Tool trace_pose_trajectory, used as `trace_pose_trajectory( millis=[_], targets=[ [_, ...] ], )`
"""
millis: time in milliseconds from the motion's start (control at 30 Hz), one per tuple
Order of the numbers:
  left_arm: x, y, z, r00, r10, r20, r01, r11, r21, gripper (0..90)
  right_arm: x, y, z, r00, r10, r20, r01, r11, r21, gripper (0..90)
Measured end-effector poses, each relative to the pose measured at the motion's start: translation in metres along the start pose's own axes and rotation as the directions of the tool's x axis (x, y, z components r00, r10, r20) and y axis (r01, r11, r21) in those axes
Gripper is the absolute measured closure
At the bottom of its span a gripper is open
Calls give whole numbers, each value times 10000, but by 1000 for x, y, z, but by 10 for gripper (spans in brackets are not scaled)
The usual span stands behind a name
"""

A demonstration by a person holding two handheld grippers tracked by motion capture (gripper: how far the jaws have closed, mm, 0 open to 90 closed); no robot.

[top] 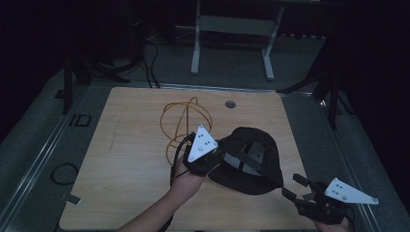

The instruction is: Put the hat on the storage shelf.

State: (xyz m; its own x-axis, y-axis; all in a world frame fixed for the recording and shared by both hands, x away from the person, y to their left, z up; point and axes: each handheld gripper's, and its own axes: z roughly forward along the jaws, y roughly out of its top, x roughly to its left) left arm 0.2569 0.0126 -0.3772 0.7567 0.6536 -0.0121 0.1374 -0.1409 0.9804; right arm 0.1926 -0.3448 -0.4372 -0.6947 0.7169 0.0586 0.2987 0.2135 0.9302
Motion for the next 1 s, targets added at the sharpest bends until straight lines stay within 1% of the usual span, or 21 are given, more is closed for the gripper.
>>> trace_pose_trajectory(
  millis=[100, 133, 167, 200, 233, 300, 367, 467, 533, 600, 633, 667, 700, 733, 767, 800, 833, 900, 933, 967, 1000],
  targets=[
    [3, 0, -2, 10000, -13, -34, 13, 10000, 28, 882, -6, 4, -9, 9999, 88, 84, -85, 9993, -370, 369],
    [3, 1, -2, 10000, 3, -4, -3, 10000, 54, 882, -7, 5, -11, 9999, 130, -1, -130, 9988, -473, 373],
    [3, 1, -3, 10000, 20, 50, -20, 10000, 75, 882, -10, 5, -13, 9998, 190, 46, -187, 9980, -606, 379],
    [3, 1, -3, 9999, 94, 118, -95, 9999, 116, 881, -11, 6, -14, 9995, 211, 233, -197, 9983, -550, 379],
    [2, 1, -4, 9997, 148, 192, -150, 9998, 111, 881, -11, 7, -14, 9993, 92, 374, -72, 9987, -508, 379],
    [2, 0, -7, 9986, 311, 439, -318, 9994, 149, 881, -11, 10, -13, 9994, -36, 338, 53, 9988, -493, 381],
    [4, -2, -10, 9970, 326, 698, -333, 9994, 89, 881, -9, 14, -11, 9992, -286, 273, 298, 9984, -471, 381],
    [7, -5, -14, 9927, 338, 1161, -328, 9994, -109, 881, -8, 21, -7, 9981, -540, 286, 551, 9976, -417, 384],
    [8, -6, -17, 9905, 410, 1309, -389, 9991, -181, 881, -10, 25, -4, 9980, -573, 286, 585, 9973, -452, 391],
    [11, -7, -19, 9844, 356, 1722, -302, 9990, -338, 881, -10, 29, -2, 9978, -632, 221, 642, 9966, -511, 396],
    [12, -7, -20, 9822, 401, 1834, -340, 9988, -364, 880, -10, 32, 0, 9977, -664, 152, 672, 9963, -527, 397],
    [13, -7, -20, 9778, 384, 2062, -315, 9988, -364, 880, -9, 34, 2, 9971, -753, 83, 757, 9957, -530, 399],
    [13, -7, -21, 9759, 475, 2129, -394, 9983, -421, 880, -8, 36, 5, 9959, -900, 37, 901, 9948, -479, 402],
    [13, -7, -22, 9753, 530, 2142, -456, 9982, -394, 880, -5, 39, 8, 9947, -1028, -76, 1024, 9940, -391, 403],
    [14, -7, -22, 9731, 585, 2228, -528, 9981, -313, 880, -3, 40, 10, 9932, -1150, -167, 1144, 9929, -339, 403],
    [15, -7, -22, 9728, 628, 2228, -569, 9978, -328, 880, 1, 42, 13, 9901, -1367, -325, 1358, 9903, -289, 406],
    [16, -7, -23, 9709, 642, 2306, -581, 9978, -332, 880, 3, 44, 15, 9883, -1456, -454, 1445, 9892, -265, 409],
    [17, -7, -23, 9699, 647, 2347, -593, 9978, -303, 880, 11, 47, 20, 9791, -1858, -829, 1843, 9826, -250, 409],
    [17, -7, -23, 9699, 647, 2347, -593, 9978, -303, 880, 11, 47, 20, 9791, -1858, -829, 1843, 9826, -250, 409],
    [18, -7, -23, 9698, 599, 2365, -557, 9981, -245, 880, 14, 49, 21, 9752, -1975, -994, 1961, 9803, -238, 409],
    [19, -7, -23, 9695, 565, 2384, -524, 9984, -234, 880, 22, 51, 25, 9637, -2313, -1335, 2306, 9728, -206, 411]
  ],
)
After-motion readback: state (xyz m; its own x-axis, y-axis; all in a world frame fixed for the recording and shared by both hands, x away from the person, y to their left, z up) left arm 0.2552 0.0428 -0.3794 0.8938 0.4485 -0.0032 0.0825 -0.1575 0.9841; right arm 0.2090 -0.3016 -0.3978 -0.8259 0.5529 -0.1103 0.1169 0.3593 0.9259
